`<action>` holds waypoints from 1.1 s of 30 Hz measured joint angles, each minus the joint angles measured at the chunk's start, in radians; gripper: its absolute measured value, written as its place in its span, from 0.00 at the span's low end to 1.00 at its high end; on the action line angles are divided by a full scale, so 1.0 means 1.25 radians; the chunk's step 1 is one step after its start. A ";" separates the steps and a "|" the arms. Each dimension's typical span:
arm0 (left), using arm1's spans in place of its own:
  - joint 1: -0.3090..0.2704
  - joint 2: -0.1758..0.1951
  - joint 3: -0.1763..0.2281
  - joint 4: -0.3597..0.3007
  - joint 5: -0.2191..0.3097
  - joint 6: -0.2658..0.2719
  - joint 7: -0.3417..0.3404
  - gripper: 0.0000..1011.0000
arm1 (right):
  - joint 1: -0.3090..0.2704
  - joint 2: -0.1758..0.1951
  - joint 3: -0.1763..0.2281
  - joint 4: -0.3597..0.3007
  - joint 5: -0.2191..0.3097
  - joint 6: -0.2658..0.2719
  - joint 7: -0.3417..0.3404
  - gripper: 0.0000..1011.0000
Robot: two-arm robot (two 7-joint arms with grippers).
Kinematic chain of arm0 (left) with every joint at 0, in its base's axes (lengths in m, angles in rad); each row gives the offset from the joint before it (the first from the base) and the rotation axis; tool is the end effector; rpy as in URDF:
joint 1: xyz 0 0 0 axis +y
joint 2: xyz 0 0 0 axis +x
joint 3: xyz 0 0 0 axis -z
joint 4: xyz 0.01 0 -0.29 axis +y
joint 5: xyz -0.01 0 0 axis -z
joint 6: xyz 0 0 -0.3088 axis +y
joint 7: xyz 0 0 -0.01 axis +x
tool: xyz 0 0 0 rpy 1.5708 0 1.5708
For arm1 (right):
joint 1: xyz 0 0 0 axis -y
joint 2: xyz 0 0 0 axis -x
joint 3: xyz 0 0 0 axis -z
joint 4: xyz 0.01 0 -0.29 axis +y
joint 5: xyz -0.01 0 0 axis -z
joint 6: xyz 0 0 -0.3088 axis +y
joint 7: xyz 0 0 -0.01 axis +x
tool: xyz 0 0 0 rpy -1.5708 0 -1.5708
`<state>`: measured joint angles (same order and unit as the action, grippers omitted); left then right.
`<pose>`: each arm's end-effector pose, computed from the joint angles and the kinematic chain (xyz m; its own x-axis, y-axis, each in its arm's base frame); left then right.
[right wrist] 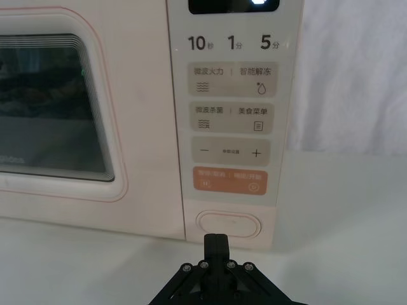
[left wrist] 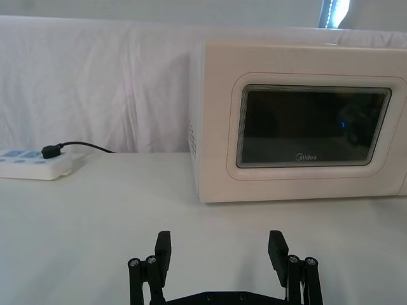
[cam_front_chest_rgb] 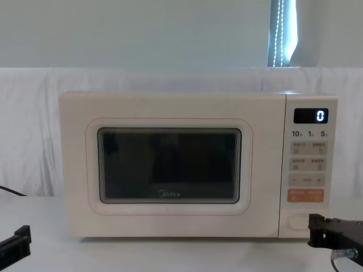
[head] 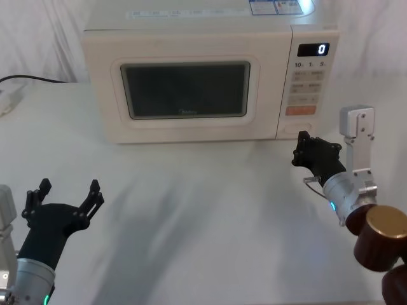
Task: Press the button to open the microwave door with one hand; close the microwave door with the other hand.
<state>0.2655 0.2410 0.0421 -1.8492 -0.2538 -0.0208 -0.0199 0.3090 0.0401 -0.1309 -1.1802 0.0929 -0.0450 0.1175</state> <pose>0.2530 0.0376 -0.2852 0.1245 0.9917 -0.0326 -0.9921 0.1240 -0.0176 0.4126 0.0224 -0.3107 0.2202 -0.9753 -0.0199 0.9744 0.2208 -0.0413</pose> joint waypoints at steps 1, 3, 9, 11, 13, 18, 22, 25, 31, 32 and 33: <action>0.000 0.000 0.000 0.000 0.000 0.000 0.000 0.99 | 0.009 0.000 0.001 0.013 0.001 0.000 0.003 0.00; 0.000 0.000 0.000 0.000 0.000 0.000 0.000 0.99 | 0.017 0.000 0.001 0.025 0.002 -0.002 0.005 0.00; 0.000 0.000 0.000 0.000 0.000 0.000 0.000 0.99 | 0.049 -0.003 0.004 0.074 0.004 -0.013 0.007 0.00; 0.000 0.000 0.000 0.000 0.000 0.000 0.000 0.99 | 0.061 -0.005 0.005 0.093 0.004 -0.018 0.007 0.00; 0.000 0.000 0.000 0.000 0.000 0.000 0.000 0.99 | 0.071 -0.007 0.007 0.111 0.004 -0.023 0.007 0.00; 0.000 0.000 0.000 0.000 0.000 0.000 0.000 0.99 | 0.091 -0.010 0.010 0.143 0.004 -0.032 0.005 0.00; 0.000 0.000 0.000 0.000 0.000 0.000 0.000 0.99 | 0.099 -0.011 0.012 0.156 0.003 -0.036 0.004 0.00; 0.000 0.000 0.000 0.000 0.000 0.000 0.000 0.99 | 0.109 -0.011 0.014 0.170 0.001 -0.037 0.004 0.00; 0.000 0.000 0.000 0.000 0.000 0.000 0.000 0.99 | 0.124 -0.011 0.015 0.195 -0.002 -0.040 0.002 0.00; 0.000 0.000 0.000 0.000 0.000 0.000 0.000 0.99 | 0.128 -0.011 0.016 0.201 -0.003 -0.042 0.002 0.00; 0.000 0.000 0.000 0.000 0.000 0.000 0.000 0.99 | 0.130 -0.012 0.016 0.204 -0.003 -0.043 0.002 0.00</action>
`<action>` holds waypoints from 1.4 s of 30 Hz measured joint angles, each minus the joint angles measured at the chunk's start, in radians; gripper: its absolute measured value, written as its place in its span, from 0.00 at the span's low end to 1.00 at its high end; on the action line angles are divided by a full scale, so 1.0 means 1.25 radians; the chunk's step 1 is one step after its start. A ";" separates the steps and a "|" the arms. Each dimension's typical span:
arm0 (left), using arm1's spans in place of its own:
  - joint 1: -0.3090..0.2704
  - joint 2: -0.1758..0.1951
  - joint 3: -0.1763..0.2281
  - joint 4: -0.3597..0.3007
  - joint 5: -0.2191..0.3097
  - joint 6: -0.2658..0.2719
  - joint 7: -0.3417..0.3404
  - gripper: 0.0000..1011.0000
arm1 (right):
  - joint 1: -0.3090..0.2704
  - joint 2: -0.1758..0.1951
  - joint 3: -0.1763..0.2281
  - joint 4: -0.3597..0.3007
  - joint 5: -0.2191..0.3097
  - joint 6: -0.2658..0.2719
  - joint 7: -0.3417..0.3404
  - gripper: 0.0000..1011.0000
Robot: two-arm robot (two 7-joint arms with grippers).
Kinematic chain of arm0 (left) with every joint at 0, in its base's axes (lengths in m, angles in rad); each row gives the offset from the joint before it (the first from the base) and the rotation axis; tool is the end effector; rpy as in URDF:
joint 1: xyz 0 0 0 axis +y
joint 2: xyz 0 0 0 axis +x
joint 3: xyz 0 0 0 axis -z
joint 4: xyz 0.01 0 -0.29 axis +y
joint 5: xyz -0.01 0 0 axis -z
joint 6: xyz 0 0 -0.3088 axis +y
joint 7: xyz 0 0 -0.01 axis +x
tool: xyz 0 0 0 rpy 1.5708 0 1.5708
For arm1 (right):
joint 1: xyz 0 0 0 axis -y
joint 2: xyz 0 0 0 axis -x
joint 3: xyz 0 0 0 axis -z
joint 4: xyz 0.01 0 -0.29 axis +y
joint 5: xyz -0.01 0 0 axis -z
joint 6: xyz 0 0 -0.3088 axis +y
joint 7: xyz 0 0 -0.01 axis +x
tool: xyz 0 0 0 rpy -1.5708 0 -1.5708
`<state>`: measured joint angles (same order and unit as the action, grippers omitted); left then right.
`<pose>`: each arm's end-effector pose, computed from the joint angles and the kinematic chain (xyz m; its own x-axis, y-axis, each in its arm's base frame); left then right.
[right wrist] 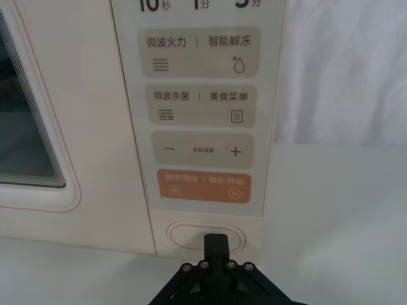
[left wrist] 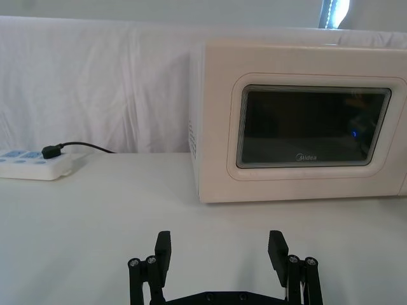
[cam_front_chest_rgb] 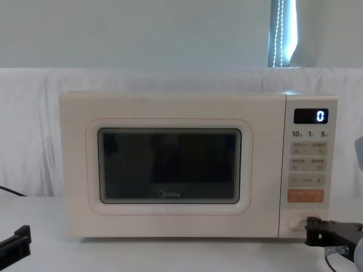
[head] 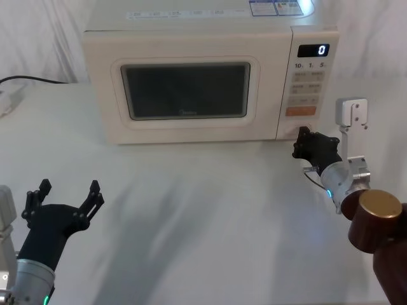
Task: Press the button to open the microwave door with one hand; close the microwave door with the other hand.
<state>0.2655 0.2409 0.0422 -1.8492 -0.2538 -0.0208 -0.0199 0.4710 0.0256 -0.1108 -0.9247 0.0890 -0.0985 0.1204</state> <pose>0.2529 0.0375 -0.2853 0.1245 0.9917 -0.0327 -0.9921 0.1240 -0.0176 0.4517 0.0160 -0.3195 0.1903 -0.9814 -0.0242 0.9783 0.1916 -0.0783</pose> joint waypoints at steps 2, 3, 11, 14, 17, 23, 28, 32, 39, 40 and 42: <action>0.000 0.000 0.000 0.000 0.000 0.000 0.000 0.99 | 0.005 -0.001 0.001 0.008 -0.001 -0.002 0.000 0.00; 0.000 0.000 0.000 0.000 0.000 0.000 0.000 0.99 | 0.006 -0.001 0.001 0.009 -0.001 -0.003 0.000 0.00; 0.000 0.000 0.000 0.000 0.000 0.000 0.000 0.99 | 0.013 -0.005 0.001 0.020 -0.005 -0.004 0.000 0.00; 0.000 0.000 0.000 0.000 0.000 0.000 0.000 0.99 | 0.015 -0.006 0.002 0.023 -0.007 -0.005 -0.001 0.00; 0.000 0.000 0.000 0.000 0.000 0.000 0.000 0.99 | 0.016 -0.007 0.002 0.024 -0.007 -0.005 -0.002 0.00; 0.000 0.000 0.000 0.000 0.000 0.000 0.000 0.99 | 0.019 -0.009 0.005 0.030 -0.009 -0.009 -0.005 0.00; 0.000 0.000 0.000 0.000 0.000 0.000 0.000 0.99 | 0.024 -0.011 0.006 0.038 -0.011 -0.013 -0.007 0.00; 0.000 0.000 0.000 0.000 0.000 0.000 0.000 0.99 | 0.028 -0.012 0.007 0.044 -0.012 -0.015 -0.008 0.00; 0.000 0.000 0.000 0.000 0.000 0.000 0.000 0.99 | 0.034 -0.014 0.009 0.054 -0.015 -0.017 -0.009 0.00; 0.000 0.000 0.000 0.000 0.000 0.000 0.000 0.99 | 0.035 -0.014 0.010 0.056 -0.015 -0.017 -0.009 0.00; 0.000 0.000 0.000 0.000 0.000 0.000 0.000 0.99 | 0.037 -0.015 0.010 0.059 -0.016 -0.019 -0.009 0.00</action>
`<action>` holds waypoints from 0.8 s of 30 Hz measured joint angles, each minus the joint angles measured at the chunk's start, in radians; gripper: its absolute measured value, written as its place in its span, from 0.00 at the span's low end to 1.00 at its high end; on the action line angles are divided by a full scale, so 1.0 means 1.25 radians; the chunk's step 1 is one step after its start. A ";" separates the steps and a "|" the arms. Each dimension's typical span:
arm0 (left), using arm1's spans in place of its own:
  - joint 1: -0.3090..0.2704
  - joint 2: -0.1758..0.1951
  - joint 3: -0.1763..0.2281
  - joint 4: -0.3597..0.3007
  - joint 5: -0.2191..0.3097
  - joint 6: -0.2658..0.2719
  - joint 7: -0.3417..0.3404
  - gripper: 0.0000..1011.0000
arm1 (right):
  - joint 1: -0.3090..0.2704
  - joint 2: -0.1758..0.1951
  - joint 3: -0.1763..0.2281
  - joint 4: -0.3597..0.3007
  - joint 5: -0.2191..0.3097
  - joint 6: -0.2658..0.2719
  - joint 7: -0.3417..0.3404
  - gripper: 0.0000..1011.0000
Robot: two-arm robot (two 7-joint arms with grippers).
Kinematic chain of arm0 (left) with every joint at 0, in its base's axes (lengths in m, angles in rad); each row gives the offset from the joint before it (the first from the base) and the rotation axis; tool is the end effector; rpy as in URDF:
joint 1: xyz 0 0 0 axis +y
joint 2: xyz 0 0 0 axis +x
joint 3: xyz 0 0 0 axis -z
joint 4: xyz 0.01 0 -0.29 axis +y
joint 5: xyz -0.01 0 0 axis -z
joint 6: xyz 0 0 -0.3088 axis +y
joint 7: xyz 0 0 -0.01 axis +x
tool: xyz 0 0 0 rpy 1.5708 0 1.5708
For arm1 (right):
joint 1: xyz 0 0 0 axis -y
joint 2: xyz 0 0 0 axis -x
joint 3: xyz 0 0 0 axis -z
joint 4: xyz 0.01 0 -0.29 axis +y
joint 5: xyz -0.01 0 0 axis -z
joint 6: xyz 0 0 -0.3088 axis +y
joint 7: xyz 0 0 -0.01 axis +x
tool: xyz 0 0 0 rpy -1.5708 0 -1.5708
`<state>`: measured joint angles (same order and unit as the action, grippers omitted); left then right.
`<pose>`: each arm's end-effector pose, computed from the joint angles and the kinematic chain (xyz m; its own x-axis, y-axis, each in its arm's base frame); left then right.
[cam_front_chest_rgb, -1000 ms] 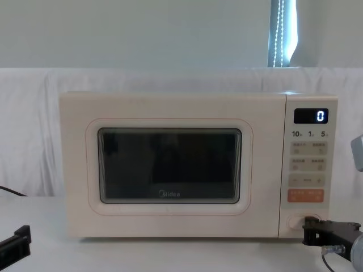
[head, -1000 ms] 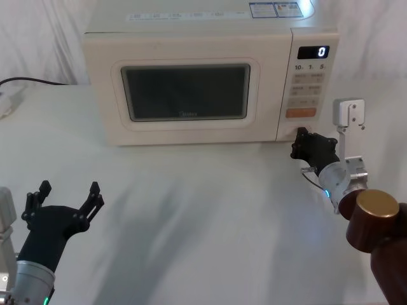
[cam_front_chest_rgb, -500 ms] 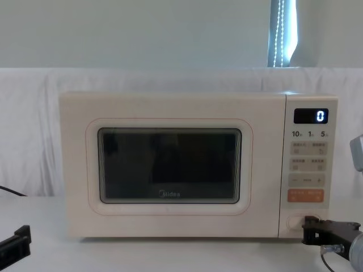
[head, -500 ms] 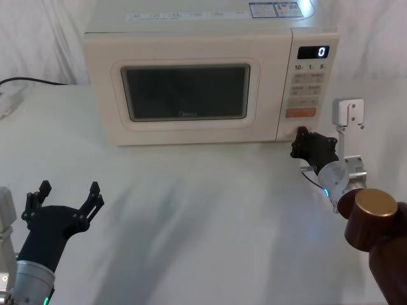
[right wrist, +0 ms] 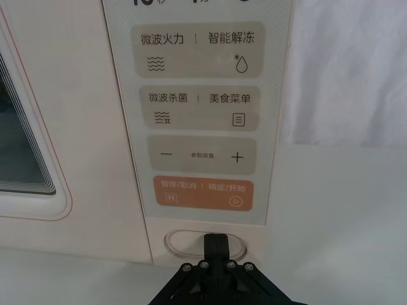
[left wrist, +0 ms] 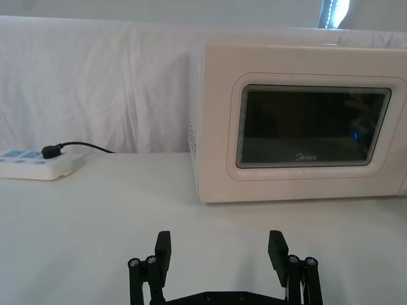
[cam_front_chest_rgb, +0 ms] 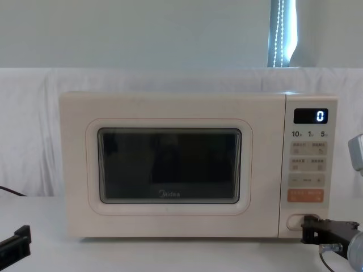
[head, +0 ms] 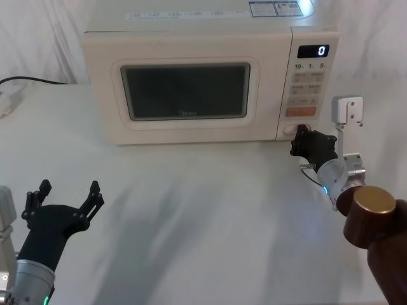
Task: Press the button to open the microwave door with one hand; close the microwave door with the other hand.
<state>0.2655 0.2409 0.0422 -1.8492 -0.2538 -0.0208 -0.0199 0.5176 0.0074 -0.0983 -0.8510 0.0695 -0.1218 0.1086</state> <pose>0.2529 0.0375 -0.2853 0.1245 0.9917 -0.0327 -0.9921 0.1240 -0.0176 0.4617 0.0201 -0.3204 0.1750 -0.9843 -0.0219 0.9810 0.1763 -0.0807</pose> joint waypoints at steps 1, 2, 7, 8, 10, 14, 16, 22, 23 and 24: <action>0.000 0.000 0.000 0.000 0.000 0.000 0.000 0.99 | 0.001 0.000 0.000 0.002 0.000 -0.001 0.000 0.00; 0.000 0.000 0.000 0.000 0.000 0.000 0.000 0.99 | 0.002 0.000 0.000 0.003 0.000 -0.001 0.000 0.00; 0.000 0.000 0.000 0.000 0.000 0.000 0.000 0.99 | 0.011 -0.002 0.001 0.018 -0.001 -0.008 0.001 0.00; 0.000 0.000 0.000 0.000 0.000 0.000 0.000 0.99 | 0.015 -0.003 0.001 0.024 -0.001 -0.010 0.001 0.00; 0.000 0.000 0.000 0.000 0.000 0.000 0.000 0.99 | 0.019 -0.003 0.001 0.030 -0.002 -0.013 0.002 0.00; 0.000 0.000 0.000 0.000 0.000 0.000 0.000 0.99 | 0.028 -0.005 0.001 0.046 -0.002 -0.019 0.004 0.00; 0.000 0.000 0.000 0.000 0.000 0.000 0.000 0.99 | 0.035 -0.006 0.001 0.055 -0.003 -0.023 0.004 0.00; 0.000 0.000 0.000 0.000 0.000 0.000 0.000 0.99 | 0.046 -0.007 0.002 0.072 -0.005 -0.027 0.006 0.00; 0.000 0.000 0.000 0.000 0.000 0.000 0.000 0.99 | 0.047 -0.008 0.002 0.074 -0.005 -0.027 0.006 0.00; 0.000 0.000 0.000 0.000 0.000 0.000 0.000 0.99 | 0.049 -0.008 0.002 0.076 -0.006 -0.028 0.006 0.00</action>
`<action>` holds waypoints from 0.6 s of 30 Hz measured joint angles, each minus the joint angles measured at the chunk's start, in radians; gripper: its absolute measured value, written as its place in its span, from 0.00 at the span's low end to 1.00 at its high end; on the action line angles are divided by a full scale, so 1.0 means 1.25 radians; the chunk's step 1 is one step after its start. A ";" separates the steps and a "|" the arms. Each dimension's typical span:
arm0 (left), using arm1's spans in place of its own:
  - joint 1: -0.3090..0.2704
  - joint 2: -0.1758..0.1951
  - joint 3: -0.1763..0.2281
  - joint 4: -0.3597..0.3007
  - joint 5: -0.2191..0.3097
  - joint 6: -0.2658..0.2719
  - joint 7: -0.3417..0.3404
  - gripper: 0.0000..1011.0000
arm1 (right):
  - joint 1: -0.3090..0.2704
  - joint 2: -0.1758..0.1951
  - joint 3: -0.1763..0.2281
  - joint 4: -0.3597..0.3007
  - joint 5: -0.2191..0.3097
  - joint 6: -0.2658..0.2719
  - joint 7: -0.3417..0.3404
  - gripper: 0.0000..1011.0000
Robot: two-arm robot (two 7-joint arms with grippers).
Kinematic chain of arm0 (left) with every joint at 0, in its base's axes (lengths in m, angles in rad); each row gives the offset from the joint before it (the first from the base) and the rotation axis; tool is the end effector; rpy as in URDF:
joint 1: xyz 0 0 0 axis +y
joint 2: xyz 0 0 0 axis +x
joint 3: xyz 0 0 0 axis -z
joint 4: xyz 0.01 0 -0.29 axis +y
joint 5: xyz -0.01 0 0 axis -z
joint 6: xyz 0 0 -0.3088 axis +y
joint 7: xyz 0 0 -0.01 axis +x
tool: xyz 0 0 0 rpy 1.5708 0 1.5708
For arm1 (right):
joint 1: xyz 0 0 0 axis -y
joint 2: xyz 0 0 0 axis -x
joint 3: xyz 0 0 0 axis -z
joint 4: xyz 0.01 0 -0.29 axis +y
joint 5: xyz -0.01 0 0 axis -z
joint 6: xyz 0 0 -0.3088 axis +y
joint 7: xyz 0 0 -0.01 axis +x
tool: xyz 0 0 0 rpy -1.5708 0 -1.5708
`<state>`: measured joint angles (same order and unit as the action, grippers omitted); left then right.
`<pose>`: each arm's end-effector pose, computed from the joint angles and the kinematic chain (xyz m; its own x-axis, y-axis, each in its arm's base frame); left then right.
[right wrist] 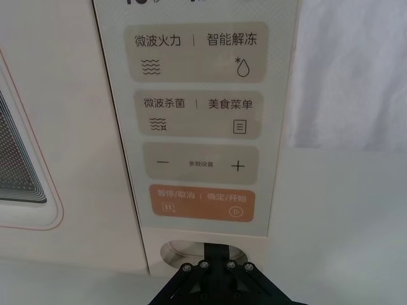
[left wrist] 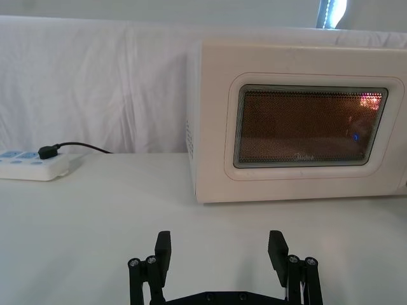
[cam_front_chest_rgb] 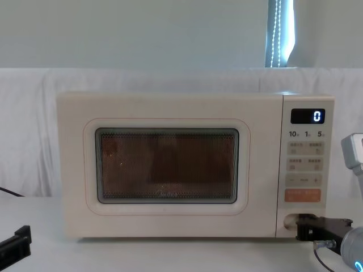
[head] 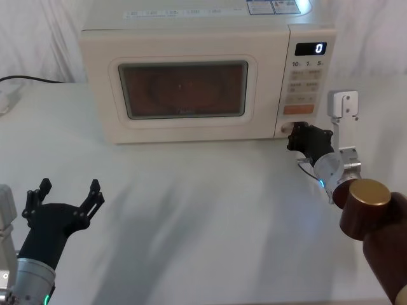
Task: Press the button to open the microwave door with one hand; close the microwave door with the other hand.
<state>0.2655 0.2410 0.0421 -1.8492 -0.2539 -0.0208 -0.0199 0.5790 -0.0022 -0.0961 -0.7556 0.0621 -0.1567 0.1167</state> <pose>0.2530 0.0376 -0.2852 0.1245 0.9917 -0.0327 -0.9921 0.1240 -0.0176 0.4740 0.0224 -0.3206 0.1823 -0.9831 -0.0190 0.9798 0.1833 -0.0794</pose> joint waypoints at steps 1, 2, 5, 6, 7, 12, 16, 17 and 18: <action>0.000 0.000 0.000 0.000 0.000 0.000 0.000 0.99 | 0.000 0.000 0.000 0.000 0.000 0.000 0.000 0.00; 0.000 0.000 0.000 0.000 0.000 0.000 0.000 0.99 | 0.001 0.000 0.000 0.002 -0.001 0.000 0.000 0.00; 0.000 0.000 0.000 0.000 0.000 0.000 0.000 0.99 | 0.003 -0.001 -0.001 0.005 -0.002 -0.001 0.000 0.00; 0.000 0.000 0.000 0.000 0.000 0.000 0.000 0.99 | 0.004 -0.001 -0.001 0.006 -0.002 -0.001 0.000 0.00; 0.000 0.000 0.000 0.000 0.000 0.000 0.000 0.99 | 0.005 -0.001 -0.001 0.007 -0.002 -0.001 0.000 0.00; 0.000 0.000 0.000 0.000 0.000 0.000 0.000 0.99 | 0.012 -0.003 -0.002 0.018 -0.004 -0.004 0.001 0.00; 0.000 0.000 0.000 0.000 0.000 0.000 0.000 0.99 | 0.016 -0.004 -0.002 0.023 -0.004 -0.006 0.003 0.00; 0.000 0.000 0.000 0.000 0.000 0.000 0.000 0.99 | 0.016 -0.004 -0.002 0.023 -0.004 -0.006 0.003 0.00; 0.000 0.000 0.000 0.000 0.000 0.000 0.000 0.99 | 0.016 -0.004 -0.002 0.023 -0.004 -0.006 0.003 0.00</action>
<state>0.2655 0.2410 0.0422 -1.8492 -0.2538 -0.0208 -0.0199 0.5988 -0.0066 -0.0985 -0.7269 0.0567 -0.1645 0.1210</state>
